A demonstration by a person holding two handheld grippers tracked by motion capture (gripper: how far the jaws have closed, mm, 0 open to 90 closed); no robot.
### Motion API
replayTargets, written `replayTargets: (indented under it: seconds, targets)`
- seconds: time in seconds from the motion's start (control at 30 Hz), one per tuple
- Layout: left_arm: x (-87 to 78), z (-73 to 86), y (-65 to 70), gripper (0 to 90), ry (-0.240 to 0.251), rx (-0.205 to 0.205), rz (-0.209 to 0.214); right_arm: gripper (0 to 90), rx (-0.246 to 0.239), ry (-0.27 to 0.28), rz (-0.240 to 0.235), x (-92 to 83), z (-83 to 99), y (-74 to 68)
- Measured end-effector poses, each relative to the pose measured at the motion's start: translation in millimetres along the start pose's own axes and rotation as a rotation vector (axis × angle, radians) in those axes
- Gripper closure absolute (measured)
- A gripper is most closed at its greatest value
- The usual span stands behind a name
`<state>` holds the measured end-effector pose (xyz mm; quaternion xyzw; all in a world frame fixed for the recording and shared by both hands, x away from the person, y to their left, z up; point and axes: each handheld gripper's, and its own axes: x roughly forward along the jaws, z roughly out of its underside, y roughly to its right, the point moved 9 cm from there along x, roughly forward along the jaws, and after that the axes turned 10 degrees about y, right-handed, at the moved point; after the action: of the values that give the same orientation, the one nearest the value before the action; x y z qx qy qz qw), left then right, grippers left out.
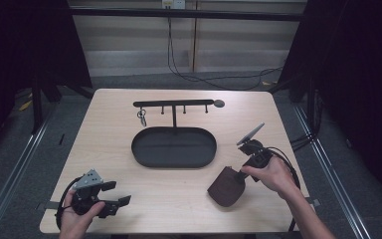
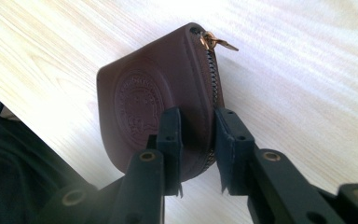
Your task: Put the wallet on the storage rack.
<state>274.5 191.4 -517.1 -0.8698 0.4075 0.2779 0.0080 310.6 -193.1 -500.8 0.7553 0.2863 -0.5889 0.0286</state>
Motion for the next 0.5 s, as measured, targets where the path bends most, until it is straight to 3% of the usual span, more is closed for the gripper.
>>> replayTargets:
  seconds: [0.1, 0.5]
  targets:
    - [0.1, -0.3, 0.2, 21.5, 0.003, -0.006, 0.002, 76.2, -0.004, 0.009, -0.012, -4.8, -5.9, -3.7]
    - [-0.1, 0.1, 0.5, 21.4, 0.003, -0.009, 0.01, 80.0, -0.039, 0.026, 0.042, -24.3, -28.0, -8.1]
